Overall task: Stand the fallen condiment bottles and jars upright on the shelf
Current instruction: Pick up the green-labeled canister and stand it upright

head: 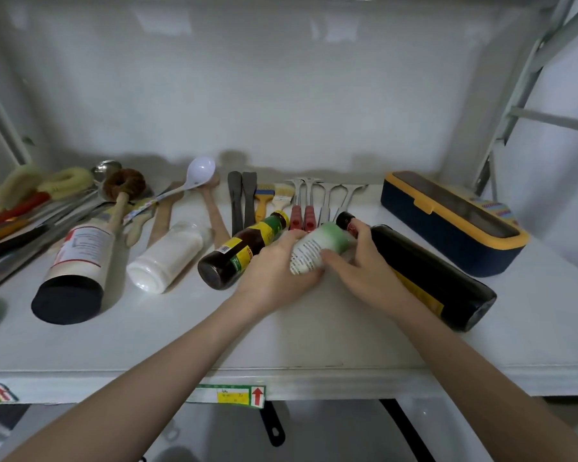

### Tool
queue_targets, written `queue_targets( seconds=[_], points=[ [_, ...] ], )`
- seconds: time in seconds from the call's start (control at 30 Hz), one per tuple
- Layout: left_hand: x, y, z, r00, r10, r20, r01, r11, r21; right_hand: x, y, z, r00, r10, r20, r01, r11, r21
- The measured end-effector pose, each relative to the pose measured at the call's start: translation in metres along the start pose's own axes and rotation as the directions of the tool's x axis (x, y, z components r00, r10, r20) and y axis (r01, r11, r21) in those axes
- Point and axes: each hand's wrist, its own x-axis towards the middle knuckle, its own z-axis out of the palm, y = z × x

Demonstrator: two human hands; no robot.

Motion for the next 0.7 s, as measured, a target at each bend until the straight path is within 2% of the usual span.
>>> queue_targets(
  seconds=[0.07,0.13,0.2,0.23,0.33,0.43,0.57,0.7],
  points=[
    [-0.004,0.001,-0.002,0.992,-0.121,0.032,0.125,0.931,-0.343,0.0,-0.006,-0.003,0.998,0.06,0.021,-0.062,0.993,0.1],
    [-0.006,0.005,-0.005,0.954,-0.238,0.182,0.298,0.698,-0.651,0.002,-0.01,-0.004,0.991,0.113,0.074,-0.123,0.981,0.151],
    [-0.009,0.005,-0.005,0.906,-0.264,0.331,0.421,0.473,-0.774,0.001,-0.014,-0.002,0.978,0.123,0.166,-0.16,0.96,0.229],
    [-0.011,0.005,-0.005,0.895,-0.243,0.374,0.445,0.42,-0.791,-0.001,-0.017,0.0,0.975,0.113,0.191,-0.165,0.944,0.285],
    [-0.014,0.006,-0.004,0.902,-0.144,0.407,0.429,0.399,-0.81,-0.002,-0.024,0.001,0.986,0.085,0.142,-0.131,0.928,0.348],
    [-0.01,0.006,-0.006,0.902,-0.113,0.416,0.425,0.398,-0.813,-0.003,-0.029,-0.003,0.998,0.024,0.062,-0.042,0.953,0.301],
    [-0.008,0.001,-0.008,0.901,-0.049,0.432,0.413,0.403,-0.817,-0.005,-0.031,-0.006,0.996,-0.053,0.066,0.033,0.961,0.273],
    [-0.009,-0.001,-0.01,0.91,0.034,0.413,0.332,0.536,-0.776,-0.002,-0.03,-0.005,0.994,-0.082,0.074,0.057,0.955,0.289]
  ],
)
